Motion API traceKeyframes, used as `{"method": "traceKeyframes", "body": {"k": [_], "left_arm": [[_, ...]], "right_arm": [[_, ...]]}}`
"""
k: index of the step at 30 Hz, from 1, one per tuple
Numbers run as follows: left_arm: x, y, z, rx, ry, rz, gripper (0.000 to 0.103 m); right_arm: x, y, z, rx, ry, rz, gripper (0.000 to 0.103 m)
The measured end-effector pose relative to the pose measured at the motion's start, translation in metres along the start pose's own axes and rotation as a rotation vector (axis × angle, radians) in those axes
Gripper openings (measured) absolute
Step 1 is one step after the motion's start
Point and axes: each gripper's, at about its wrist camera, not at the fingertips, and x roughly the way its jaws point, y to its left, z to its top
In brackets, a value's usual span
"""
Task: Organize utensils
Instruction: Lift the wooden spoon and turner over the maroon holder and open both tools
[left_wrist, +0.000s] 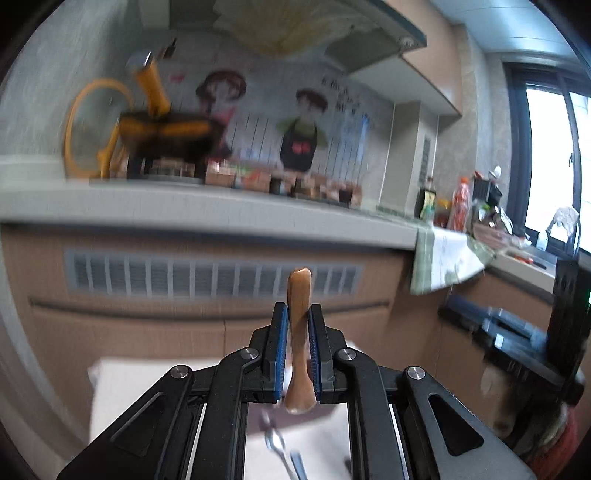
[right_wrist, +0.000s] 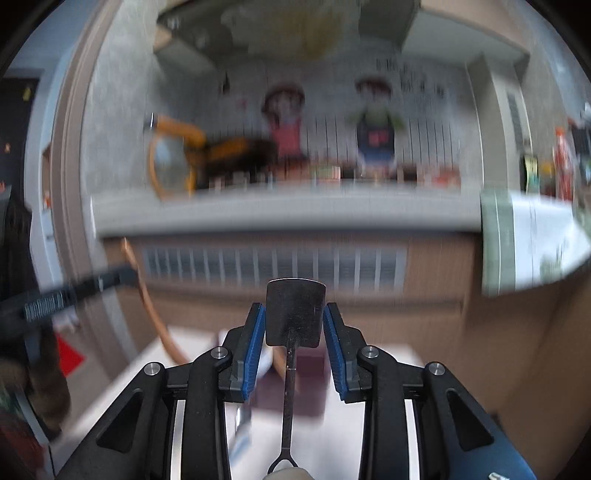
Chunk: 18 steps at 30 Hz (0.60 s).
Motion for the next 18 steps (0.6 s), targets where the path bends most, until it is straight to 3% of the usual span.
{"method": "traceKeyframes", "body": {"k": [3,6,18], "left_arm": [[0.015,0.006,0.016,-0.004,-0.023,-0.002,0.012],[0.038,0.015,0.018,-0.015,-0.019,0.0,0.012],[0.135,0.056,-0.025,-0.118,0.151,-0.026,0.012]], "right_arm": [[0.018,-0.001,0.04,-0.009,-0.093,-0.037,0.029],[0.046,-0.001,0.05,0.002,-0.109,-0.036,0.029],[0.158,-0.002,-0.007,-0.008,0.026,-0.057,0.029]]}}
